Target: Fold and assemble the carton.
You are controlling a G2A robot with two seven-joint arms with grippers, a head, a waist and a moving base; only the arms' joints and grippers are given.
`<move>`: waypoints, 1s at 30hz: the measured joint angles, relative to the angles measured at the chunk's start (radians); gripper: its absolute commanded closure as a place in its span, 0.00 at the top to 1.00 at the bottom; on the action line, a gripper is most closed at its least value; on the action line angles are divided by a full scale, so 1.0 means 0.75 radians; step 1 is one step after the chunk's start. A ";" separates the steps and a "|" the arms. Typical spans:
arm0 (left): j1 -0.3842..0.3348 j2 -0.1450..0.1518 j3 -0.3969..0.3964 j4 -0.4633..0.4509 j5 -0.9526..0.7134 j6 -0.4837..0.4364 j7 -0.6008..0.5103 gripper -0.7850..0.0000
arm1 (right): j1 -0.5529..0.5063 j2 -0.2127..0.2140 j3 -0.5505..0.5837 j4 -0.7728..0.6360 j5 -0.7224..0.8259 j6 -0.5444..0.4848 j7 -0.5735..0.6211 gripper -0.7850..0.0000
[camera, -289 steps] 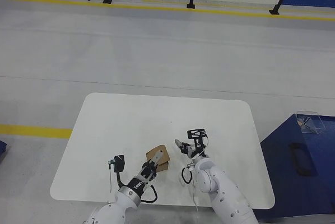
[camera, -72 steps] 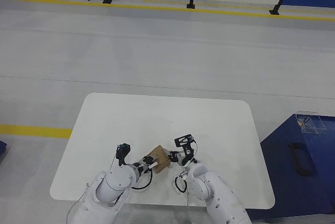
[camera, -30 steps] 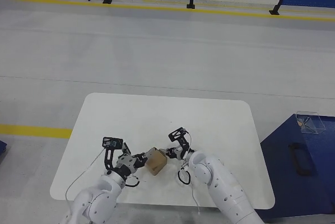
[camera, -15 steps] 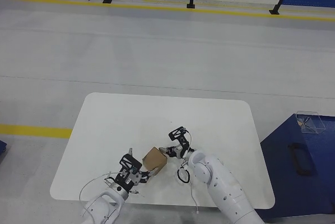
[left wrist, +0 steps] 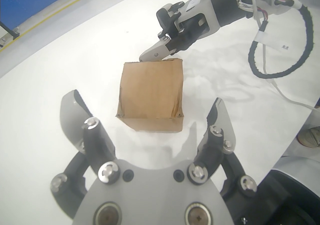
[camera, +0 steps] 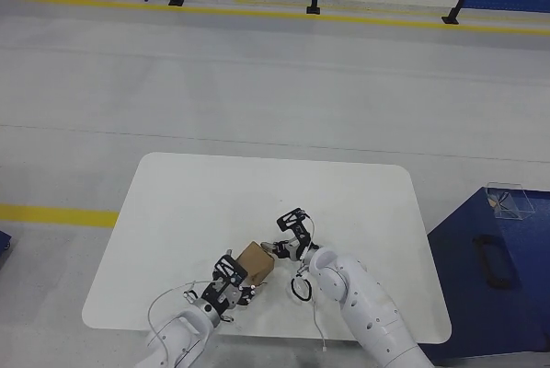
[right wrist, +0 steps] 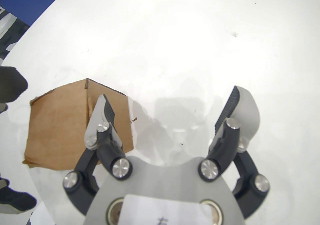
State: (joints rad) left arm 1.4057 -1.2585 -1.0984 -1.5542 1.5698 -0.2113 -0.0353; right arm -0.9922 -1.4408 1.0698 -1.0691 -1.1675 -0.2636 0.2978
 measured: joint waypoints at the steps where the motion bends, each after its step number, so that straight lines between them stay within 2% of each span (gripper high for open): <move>1: -0.009 -0.003 0.008 0.013 -0.004 0.004 -0.002 0.85 | -0.003 0.000 0.002 -0.001 0.000 0.003 -0.003 1.00; 8: -0.067 -0.017 0.040 0.094 -0.037 0.020 -0.013 0.68 | -0.068 0.021 0.089 -0.082 0.021 0.070 -0.063 1.00; 9: -0.069 -0.018 0.040 0.096 -0.038 0.020 -0.011 0.56 | -0.077 0.025 0.101 -0.095 0.024 0.073 -0.067 1.00; 13: -0.070 -0.017 0.032 0.099 -0.038 0.025 -0.011 0.38 | -0.089 0.028 0.117 -0.110 0.030 0.076 -0.070 1.00; 14: -0.070 -0.017 0.030 0.099 -0.042 0.024 -0.016 0.29 | -0.089 0.028 0.116 -0.109 0.030 0.076 -0.070 1.00; 15: -0.070 -0.017 0.028 0.098 -0.047 0.023 -0.020 0.12 | -0.088 0.028 0.116 -0.109 0.030 0.076 -0.070 1.00; 16: -0.069 -0.017 0.026 0.095 -0.049 0.023 -0.022 0.02 | -0.088 0.028 0.116 -0.109 0.030 0.076 -0.070 1.00; 22: -0.036 -0.015 0.005 0.003 -0.093 0.021 -0.047 0.00 | -0.111 0.033 0.134 -0.142 0.004 0.116 -0.102 1.00; 30: 0.100 -0.004 -0.037 -0.347 -0.150 0.061 -0.274 0.00 | -0.312 0.079 0.308 -0.418 -0.047 0.190 -0.167 1.00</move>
State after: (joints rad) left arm 1.4804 -1.2614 -1.1261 -1.8147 1.4569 -0.1656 -0.2407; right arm -1.2259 -1.3814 1.3007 -1.3825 -1.2028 -0.1211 0.1727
